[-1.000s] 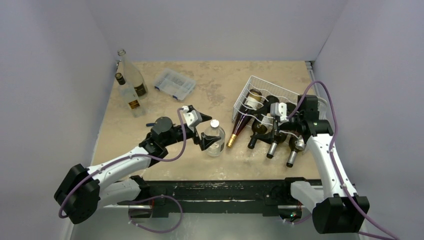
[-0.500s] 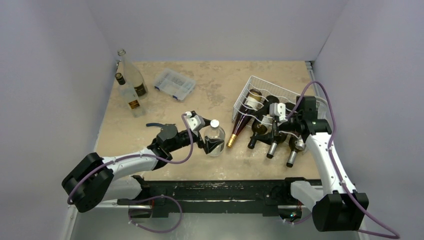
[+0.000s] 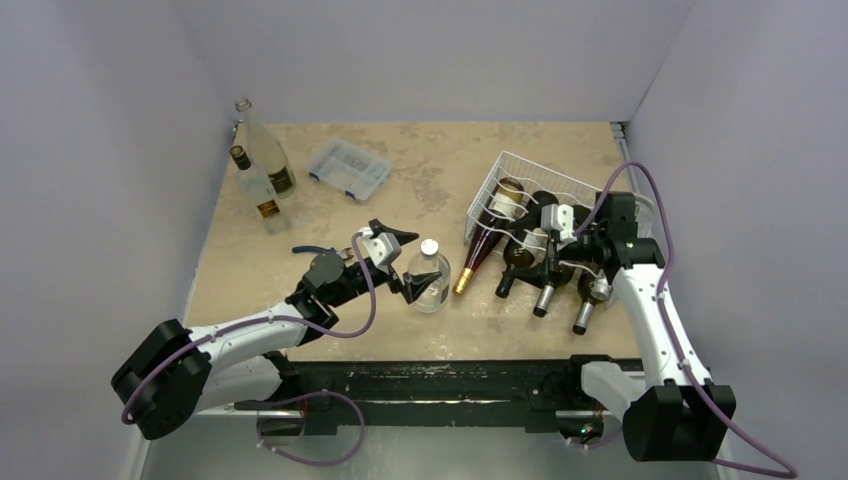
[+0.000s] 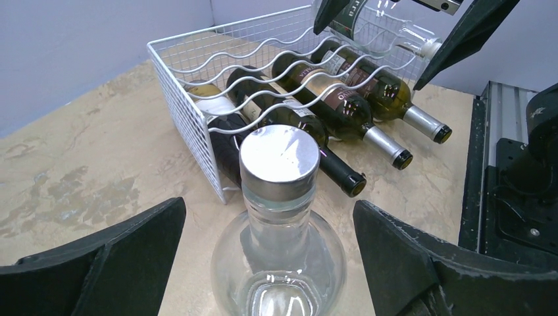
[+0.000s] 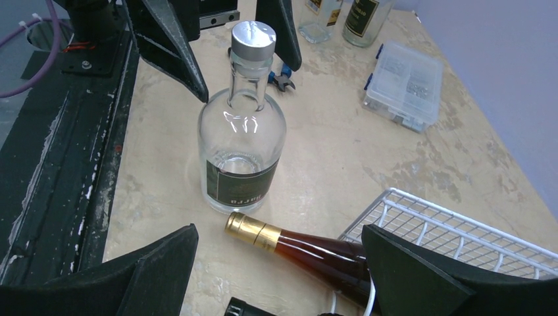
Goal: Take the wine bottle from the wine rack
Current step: Pick up the wine bottle from the center of the board.
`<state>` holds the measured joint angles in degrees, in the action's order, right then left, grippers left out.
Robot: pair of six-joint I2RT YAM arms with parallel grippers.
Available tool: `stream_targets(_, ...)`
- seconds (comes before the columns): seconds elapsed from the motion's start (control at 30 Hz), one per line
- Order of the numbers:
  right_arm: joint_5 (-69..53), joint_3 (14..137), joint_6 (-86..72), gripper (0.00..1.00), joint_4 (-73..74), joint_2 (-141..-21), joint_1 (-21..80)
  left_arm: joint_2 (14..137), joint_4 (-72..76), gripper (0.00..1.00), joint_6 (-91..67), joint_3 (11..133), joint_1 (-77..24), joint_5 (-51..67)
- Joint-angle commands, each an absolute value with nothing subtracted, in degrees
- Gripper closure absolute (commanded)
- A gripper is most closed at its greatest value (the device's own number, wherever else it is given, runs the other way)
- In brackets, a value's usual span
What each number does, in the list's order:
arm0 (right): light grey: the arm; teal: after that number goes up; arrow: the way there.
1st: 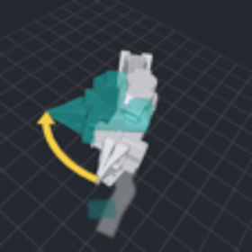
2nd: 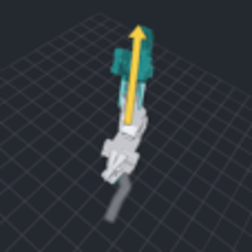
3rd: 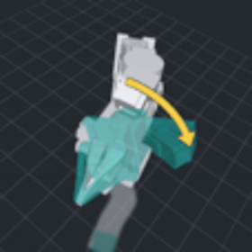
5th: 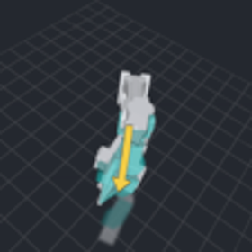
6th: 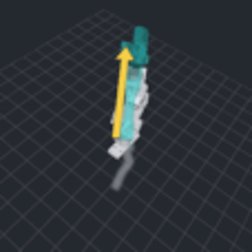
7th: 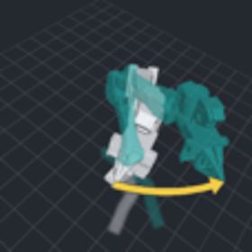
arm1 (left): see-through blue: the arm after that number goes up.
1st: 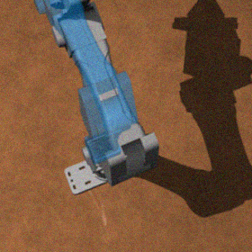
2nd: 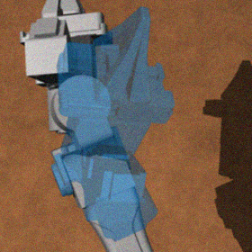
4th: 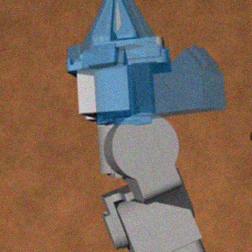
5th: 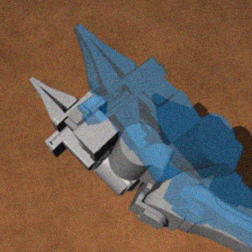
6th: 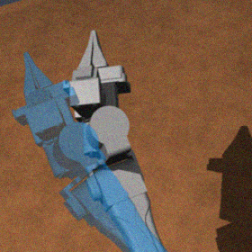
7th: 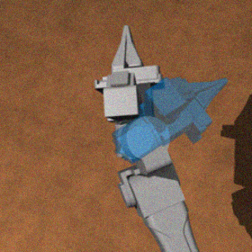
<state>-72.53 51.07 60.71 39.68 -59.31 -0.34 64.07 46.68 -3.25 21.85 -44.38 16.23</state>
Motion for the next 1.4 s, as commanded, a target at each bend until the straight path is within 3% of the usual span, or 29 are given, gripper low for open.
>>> stream_targets(0.0, -72.93, 51.50, 61.61, 0.01, 40.17, -59.41, -0.44, 63.74, 49.23, 0.00, -1.41, 21.90, -44.61, 15.72)
stream_targets(0.37, -73.22, 51.16, 61.23, 0.01, 39.56, -59.24, -0.77, 65.39, 49.81, 0.08, -0.68, 24.79, -44.64, 16.17)
stream_targets(0.7, -73.30, 50.73, 60.93, 0.01, 39.13, -59.24, -0.86, 65.66, 48.54, 0.24, -1.49, 26.94, -44.76, 15.43)
stream_targets(1.03, -73.26, 50.66, 60.91, 0.01, 39.11, -59.43, -0.89, 65.42, 46.69, 0.29, -0.85, 27.87, -45.28, 15.71)
stream_targets(1.23, -73.17, 50.63, 61.02, 0.01, 39.05, -59.26, -0.84, 66.28, 45.18, 0.41, -0.26, 29.29, -45.52, 17.14)
stream_targets(1.37, -73.04, 50.63, 61.00, 0.01, 39.10, -59.19, -0.84, 66.03, 44.74, 0.57, -0.26, 29.42, -45.48, 17.22)
